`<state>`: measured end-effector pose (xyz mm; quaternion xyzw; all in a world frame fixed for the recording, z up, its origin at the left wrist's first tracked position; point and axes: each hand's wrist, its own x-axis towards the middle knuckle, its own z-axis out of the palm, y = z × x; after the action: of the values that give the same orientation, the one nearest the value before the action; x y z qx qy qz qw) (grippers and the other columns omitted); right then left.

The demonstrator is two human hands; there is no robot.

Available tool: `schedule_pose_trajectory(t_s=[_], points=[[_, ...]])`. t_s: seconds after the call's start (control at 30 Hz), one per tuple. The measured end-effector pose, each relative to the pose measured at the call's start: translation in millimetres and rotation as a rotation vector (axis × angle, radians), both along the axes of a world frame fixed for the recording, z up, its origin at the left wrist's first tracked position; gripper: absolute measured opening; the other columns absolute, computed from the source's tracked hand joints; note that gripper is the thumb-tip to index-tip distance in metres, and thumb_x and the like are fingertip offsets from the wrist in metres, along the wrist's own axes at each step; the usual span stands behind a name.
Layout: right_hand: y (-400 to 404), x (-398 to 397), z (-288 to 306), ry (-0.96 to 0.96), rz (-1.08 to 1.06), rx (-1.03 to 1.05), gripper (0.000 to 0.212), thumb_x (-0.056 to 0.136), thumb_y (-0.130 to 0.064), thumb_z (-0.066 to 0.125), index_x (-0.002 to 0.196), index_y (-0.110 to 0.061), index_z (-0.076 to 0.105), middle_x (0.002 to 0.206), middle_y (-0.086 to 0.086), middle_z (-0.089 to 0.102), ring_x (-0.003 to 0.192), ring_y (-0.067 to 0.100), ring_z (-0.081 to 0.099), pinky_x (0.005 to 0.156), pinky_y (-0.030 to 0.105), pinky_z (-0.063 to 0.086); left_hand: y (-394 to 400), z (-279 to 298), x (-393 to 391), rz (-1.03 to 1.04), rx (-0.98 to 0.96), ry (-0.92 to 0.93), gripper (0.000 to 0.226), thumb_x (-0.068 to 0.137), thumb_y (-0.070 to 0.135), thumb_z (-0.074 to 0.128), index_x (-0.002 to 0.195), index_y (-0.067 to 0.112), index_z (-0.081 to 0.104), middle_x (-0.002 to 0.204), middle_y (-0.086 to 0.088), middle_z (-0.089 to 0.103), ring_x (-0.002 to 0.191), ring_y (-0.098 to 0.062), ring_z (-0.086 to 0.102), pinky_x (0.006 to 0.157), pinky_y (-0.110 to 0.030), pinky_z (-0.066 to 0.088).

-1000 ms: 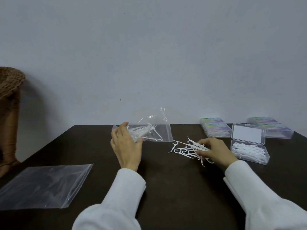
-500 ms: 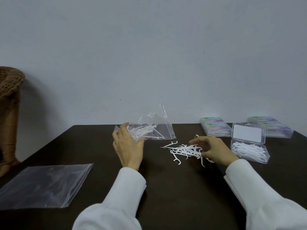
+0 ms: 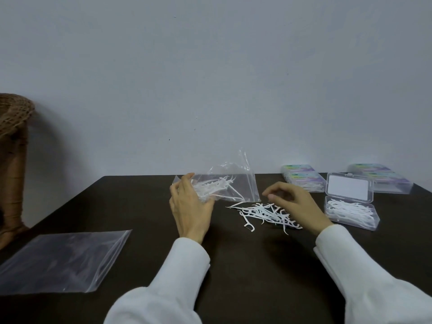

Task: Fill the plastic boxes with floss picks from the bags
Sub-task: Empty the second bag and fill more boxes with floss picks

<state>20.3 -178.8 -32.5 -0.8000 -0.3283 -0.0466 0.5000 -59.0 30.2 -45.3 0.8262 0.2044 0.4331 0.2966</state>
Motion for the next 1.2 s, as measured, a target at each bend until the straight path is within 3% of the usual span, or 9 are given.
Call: schedule_pose_trajectory(t_s=[0.13,0.27,0.4,0.6,0.77,0.9,0.97,1.07,1.2], points=[[9.1,-8.8,1.5,0.346,0.185,0.174,0.022,0.096,-0.016,0.047,0.1,-0.024,0.067,0.111,-0.009,0.065,0.102,0.012,0.062,0.086,0.03,0.052,-9.0,-2.4,0.6,-0.064,0.059,0.011,0.067,0.071,0.029,0.079,0.128,0.019,0.045,0.129,0.001,0.046,0.129,-0.014,0.032,0.105,-0.033,0.03],[13.8,-10.7,-1.0,0.55,0.27,0.284,0.029,0.093,-0.014,0.05,0.12,-0.022,0.058,0.119,0.001,0.061,0.098,0.023,0.067,0.077,0.036,0.057,-14.8,-5.3,1.3,-0.153,0.19,-0.006,0.071,0.069,0.025,0.078,0.131,0.017,0.043,0.13,0.0,0.046,0.13,-0.014,0.028,0.108,-0.036,0.033],[10.3,-7.2,0.4,0.465,0.223,0.269,0.058,0.071,-0.017,0.075,0.123,-0.024,0.053,0.111,0.004,0.061,0.091,0.013,0.065,0.066,0.02,0.053,-15.5,-9.2,3.3,-0.196,0.448,0.019,0.097,0.057,0.029,0.086,0.135,0.014,0.031,0.128,-0.006,0.047,0.121,-0.02,0.031,0.103,-0.039,0.035],[5.9,-2.1,0.0,0.279,0.174,0.052,0.042,0.075,-0.012,0.074,0.11,-0.03,0.058,0.102,-0.001,0.065,0.094,0.01,0.063,0.089,0.029,0.05,-10.7,-7.3,5.3,-0.191,0.512,-0.062,0.102,0.057,-0.02,0.062,0.141,0.02,0.023,0.12,-0.01,0.046,0.118,-0.023,0.034,0.105,-0.043,0.039],[10.8,-7.6,1.2,0.243,0.186,0.014,0.044,0.077,-0.015,0.072,0.117,-0.024,0.058,0.109,-0.015,0.059,0.091,-0.016,0.055,0.075,0.0,0.04,-13.2,-2.3,2.2,-0.212,0.526,-0.136,0.092,0.057,-0.024,0.059,0.135,0.015,0.032,0.13,-0.003,0.037,0.126,-0.022,0.034,0.106,-0.044,0.04],[13.4,-9.0,4.0,0.329,0.208,0.003,0.039,0.073,-0.015,0.075,0.106,-0.028,0.059,0.107,-0.006,0.06,0.094,-0.001,0.056,0.087,0.015,0.044,-13.7,-3.9,2.5,-0.195,0.56,-0.146,0.085,0.054,-0.019,0.068,0.13,0.01,0.041,0.124,-0.004,0.043,0.122,-0.023,0.04,0.102,-0.04,0.044],[14.2,-9.0,4.0,0.339,0.197,-0.027,0.051,0.063,-0.027,0.07,0.113,-0.024,0.058,0.111,-0.004,0.059,0.1,0.008,0.056,0.094,0.025,0.044,-15.5,-4.3,1.9,-0.19,0.565,-0.151,0.084,0.053,-0.018,0.069,0.129,0.009,0.043,0.123,-0.002,0.042,0.12,-0.022,0.041,0.101,-0.04,0.045],[12.6,-8.6,-0.2,0.258,0.16,-0.132,0.076,0.061,-0.05,0.08,0.126,-0.023,0.053,0.12,-0.007,0.055,0.107,0.01,0.056,0.093,0.025,0.044,-19.3,-3.9,0.4,-0.201,0.552,-0.158,0.084,0.051,-0.018,0.068,0.127,0.009,0.044,0.122,0.0,0.04,0.12,-0.021,0.04,0.099,-0.041,0.047],[11.5,-8.8,-6.9,0.19,0.118,-0.198,0.033,0.076,-0.042,0.072,0.101,-0.024,0.061,0.101,0.0,0.062,0.089,0.012,0.061,0.077,0.022,0.048,-21.7,-4.8,0.7,-0.213,0.54,-0.129,0.084,0.053,-0.015,0.069,0.128,0.011,0.042,0.119,-0.009,0.055,0.12,-0.021,0.039,0.099,-0.042,0.047]])
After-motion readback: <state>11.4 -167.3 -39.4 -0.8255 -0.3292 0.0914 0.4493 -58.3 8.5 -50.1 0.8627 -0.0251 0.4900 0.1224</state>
